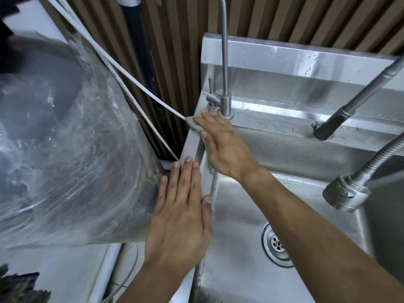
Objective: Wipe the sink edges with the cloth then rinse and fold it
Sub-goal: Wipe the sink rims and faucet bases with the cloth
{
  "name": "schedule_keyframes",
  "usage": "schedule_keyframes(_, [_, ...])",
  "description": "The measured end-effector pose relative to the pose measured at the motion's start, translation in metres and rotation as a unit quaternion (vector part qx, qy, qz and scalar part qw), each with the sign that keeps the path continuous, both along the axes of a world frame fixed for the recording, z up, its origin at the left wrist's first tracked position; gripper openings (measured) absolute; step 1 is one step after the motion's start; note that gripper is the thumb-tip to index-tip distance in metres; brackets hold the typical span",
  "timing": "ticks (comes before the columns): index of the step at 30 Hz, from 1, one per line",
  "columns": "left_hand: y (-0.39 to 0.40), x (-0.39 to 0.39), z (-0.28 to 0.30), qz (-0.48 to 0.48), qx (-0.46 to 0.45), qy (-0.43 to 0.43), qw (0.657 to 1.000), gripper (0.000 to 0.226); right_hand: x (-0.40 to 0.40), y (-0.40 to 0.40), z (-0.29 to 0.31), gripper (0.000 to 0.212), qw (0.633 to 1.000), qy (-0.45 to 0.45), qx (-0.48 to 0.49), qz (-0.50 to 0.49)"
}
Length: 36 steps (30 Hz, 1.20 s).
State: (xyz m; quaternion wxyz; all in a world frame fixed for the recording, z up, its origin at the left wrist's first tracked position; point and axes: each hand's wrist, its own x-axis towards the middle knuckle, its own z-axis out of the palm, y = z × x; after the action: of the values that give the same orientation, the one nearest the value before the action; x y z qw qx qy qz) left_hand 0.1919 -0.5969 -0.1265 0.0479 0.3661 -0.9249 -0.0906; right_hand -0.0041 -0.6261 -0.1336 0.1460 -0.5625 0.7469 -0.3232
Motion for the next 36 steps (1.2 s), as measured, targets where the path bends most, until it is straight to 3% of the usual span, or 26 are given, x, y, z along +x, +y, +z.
schedule_keyframes(5, [0.0,0.0,0.005,-0.006,0.009,0.0,1.0,0.065,-0.001,0.018,0.005,0.033,0.991,-0.054,-0.093,-0.083])
schedule_keyframes(7, [-0.002,-0.006,0.013,-0.004,0.017,0.009,1.0,0.067,0.001,0.035,0.008,0.031,0.954,-0.149,-0.173,-0.193])
schedule_keyframes(9, [-0.012,-0.02,0.021,-0.01,0.016,0.024,1.0,0.069,-0.009,0.045,0.022,0.031,0.89,-0.21,-0.292,-0.28])
schedule_keyframes(11, [-0.032,-0.044,0.026,-0.016,0.015,0.042,0.999,0.068,-0.033,0.04,0.042,0.034,0.864,-0.147,-0.374,-0.304])
schedule_keyframes(13, [-0.056,-0.071,0.027,-0.005,0.015,0.052,0.999,0.064,-0.061,0.02,0.066,0.038,0.885,-0.032,-0.387,-0.258])
schedule_keyframes(16, [-0.084,-0.098,0.018,0.009,0.039,0.022,0.999,0.062,-0.094,-0.025,0.08,0.048,0.945,0.162,-0.255,-0.125])
schedule_keyframes(17, [-0.087,-0.101,0.013,0.01,0.044,0.013,0.999,0.062,-0.1,-0.037,0.077,0.051,0.946,0.252,-0.184,-0.091])
schedule_keyframes(20, [-0.089,-0.102,0.002,0.014,0.038,0.016,0.999,0.063,-0.115,-0.053,0.051,0.055,0.873,0.473,-0.091,-0.069])
schedule_keyframes(23, [-0.09,-0.104,0.001,0.013,0.036,0.016,0.999,0.064,-0.133,-0.044,0.04,0.057,0.839,0.531,-0.108,-0.041])
schedule_keyframes(32, [-0.091,-0.108,-0.001,0.014,0.03,0.007,0.999,0.07,-0.129,-0.076,0.07,0.057,0.8,0.59,-0.085,0.072])
schedule_keyframes(36, [-0.091,-0.107,-0.001,0.007,0.026,0.009,1.0,0.07,-0.158,-0.05,0.077,0.058,0.771,0.62,-0.046,0.136])
